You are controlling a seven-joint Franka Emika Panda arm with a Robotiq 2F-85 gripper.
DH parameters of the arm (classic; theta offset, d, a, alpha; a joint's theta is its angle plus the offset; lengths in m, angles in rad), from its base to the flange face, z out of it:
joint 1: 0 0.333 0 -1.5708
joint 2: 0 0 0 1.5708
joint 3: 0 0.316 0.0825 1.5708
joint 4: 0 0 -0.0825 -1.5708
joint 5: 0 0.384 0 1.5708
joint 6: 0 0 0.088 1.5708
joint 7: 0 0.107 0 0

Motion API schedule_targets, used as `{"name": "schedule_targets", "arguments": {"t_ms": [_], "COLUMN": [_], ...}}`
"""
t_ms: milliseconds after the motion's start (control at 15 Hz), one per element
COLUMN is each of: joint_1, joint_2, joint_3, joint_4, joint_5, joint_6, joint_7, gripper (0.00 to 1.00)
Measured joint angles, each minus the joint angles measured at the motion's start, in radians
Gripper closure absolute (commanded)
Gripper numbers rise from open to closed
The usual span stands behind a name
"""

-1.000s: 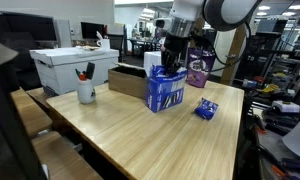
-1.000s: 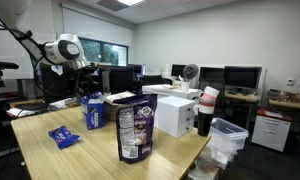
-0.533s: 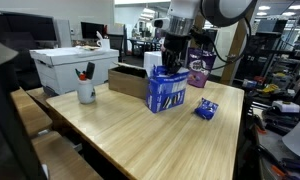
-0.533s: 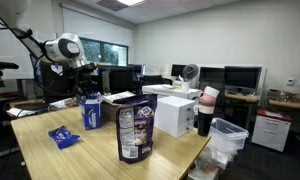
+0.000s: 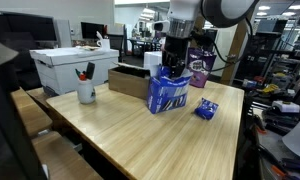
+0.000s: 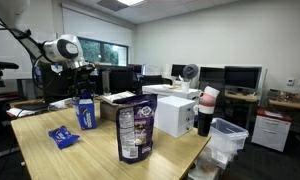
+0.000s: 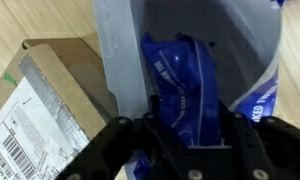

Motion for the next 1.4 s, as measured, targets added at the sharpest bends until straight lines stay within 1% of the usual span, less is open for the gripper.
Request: {"name": "schedule_targets", "arguments": {"t_ms": [133, 200, 333, 733, 1133, 1400], "joint_1": [0.000, 0.000, 0.000, 0.000, 0.000, -0.001], "joint_2": [0.000, 0.000, 0.000, -0.017, -0.066, -0.073], "joint_3": [0.004, 0.005, 0.007, 0.009, 0.008, 0.006], "joint_4": [0.000, 0.000, 0.000, 0.000, 0.000, 0.008], "joint_5": [0.000, 0.000, 0.000, 0.000, -0.005, -0.005], "joint_6": [-0.001, -0.001, -0.001, -0.001, -0.002, -0.033], "joint_7": [0.000, 0.000, 0.000, 0.000, 0.002, 0.003], "gripper": [0.05, 0.02, 0.00, 0.00, 0.00, 0.00]}}
